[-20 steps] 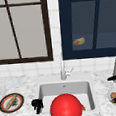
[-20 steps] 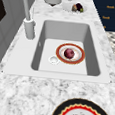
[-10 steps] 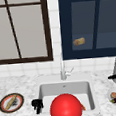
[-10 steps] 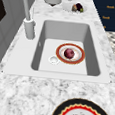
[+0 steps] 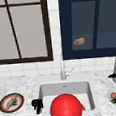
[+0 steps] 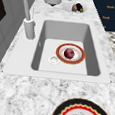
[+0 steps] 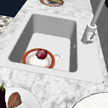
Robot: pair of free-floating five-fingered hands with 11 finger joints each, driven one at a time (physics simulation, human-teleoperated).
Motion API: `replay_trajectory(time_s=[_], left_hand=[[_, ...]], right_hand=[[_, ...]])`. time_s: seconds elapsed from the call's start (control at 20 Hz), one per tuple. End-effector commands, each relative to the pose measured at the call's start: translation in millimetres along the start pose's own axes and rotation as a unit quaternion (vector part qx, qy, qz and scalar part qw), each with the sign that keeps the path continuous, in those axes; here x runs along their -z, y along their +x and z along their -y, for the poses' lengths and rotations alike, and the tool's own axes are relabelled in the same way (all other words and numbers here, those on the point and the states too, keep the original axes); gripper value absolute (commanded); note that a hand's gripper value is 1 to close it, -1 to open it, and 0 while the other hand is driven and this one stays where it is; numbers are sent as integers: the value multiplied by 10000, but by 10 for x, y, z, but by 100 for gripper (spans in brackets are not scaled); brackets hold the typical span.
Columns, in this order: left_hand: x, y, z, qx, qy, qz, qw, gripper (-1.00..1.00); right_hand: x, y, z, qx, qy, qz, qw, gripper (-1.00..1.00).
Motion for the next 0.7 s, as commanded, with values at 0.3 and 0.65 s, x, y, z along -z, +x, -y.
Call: replay_trajectory(time_s=[0.3, 0.65], left_hand=[[0, 0, 0, 0, 0, 0, 10000, 0], [0, 0, 0, 0, 0, 0, 10000, 0]], right_hand=[[-387, 219, 223, 368, -99, 81, 9992, -100], [-625, 526, 268, 666, -806, 92, 9945, -100]])
